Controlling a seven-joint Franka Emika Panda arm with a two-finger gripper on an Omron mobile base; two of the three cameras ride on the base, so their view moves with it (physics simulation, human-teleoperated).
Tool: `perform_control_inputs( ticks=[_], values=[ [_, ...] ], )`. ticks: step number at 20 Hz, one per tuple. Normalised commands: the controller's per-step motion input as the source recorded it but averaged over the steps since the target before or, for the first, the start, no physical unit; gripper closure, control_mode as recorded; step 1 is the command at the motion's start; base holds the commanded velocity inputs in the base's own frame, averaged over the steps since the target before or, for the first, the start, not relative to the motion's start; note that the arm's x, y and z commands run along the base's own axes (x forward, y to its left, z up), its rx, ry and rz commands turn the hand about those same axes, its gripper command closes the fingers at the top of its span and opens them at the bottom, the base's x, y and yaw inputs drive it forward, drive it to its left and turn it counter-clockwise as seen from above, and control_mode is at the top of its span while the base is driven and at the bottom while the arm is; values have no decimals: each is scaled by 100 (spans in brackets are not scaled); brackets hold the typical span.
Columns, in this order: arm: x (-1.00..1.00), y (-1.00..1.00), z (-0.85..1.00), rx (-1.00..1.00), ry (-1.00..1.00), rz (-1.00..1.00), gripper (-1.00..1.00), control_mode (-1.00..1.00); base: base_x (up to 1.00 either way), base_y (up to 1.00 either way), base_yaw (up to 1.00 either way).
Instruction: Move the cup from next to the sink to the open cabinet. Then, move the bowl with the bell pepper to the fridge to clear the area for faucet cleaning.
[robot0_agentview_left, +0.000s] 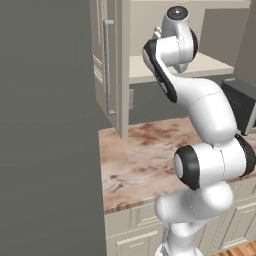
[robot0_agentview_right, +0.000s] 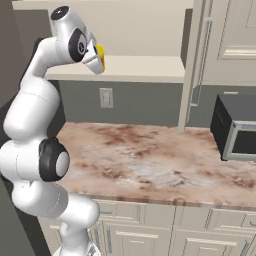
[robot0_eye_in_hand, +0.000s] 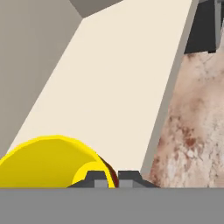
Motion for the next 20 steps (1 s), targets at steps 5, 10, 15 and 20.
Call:
perform_control_inputs(
  ticks=[5, 10, 15, 20],
  values=[
    [25, 0, -2, 0, -1, 0, 100, -100, 0, 0, 0],
    [0, 0, 2, 0, -5, -1, 100, -100, 0, 0, 0],
    [8, 0, -4, -1, -10, -3, 100, -100, 0, 0, 0],
    [31, 0, -55, -5, 3, -3, 100, -100, 0, 0, 0]
  ],
)
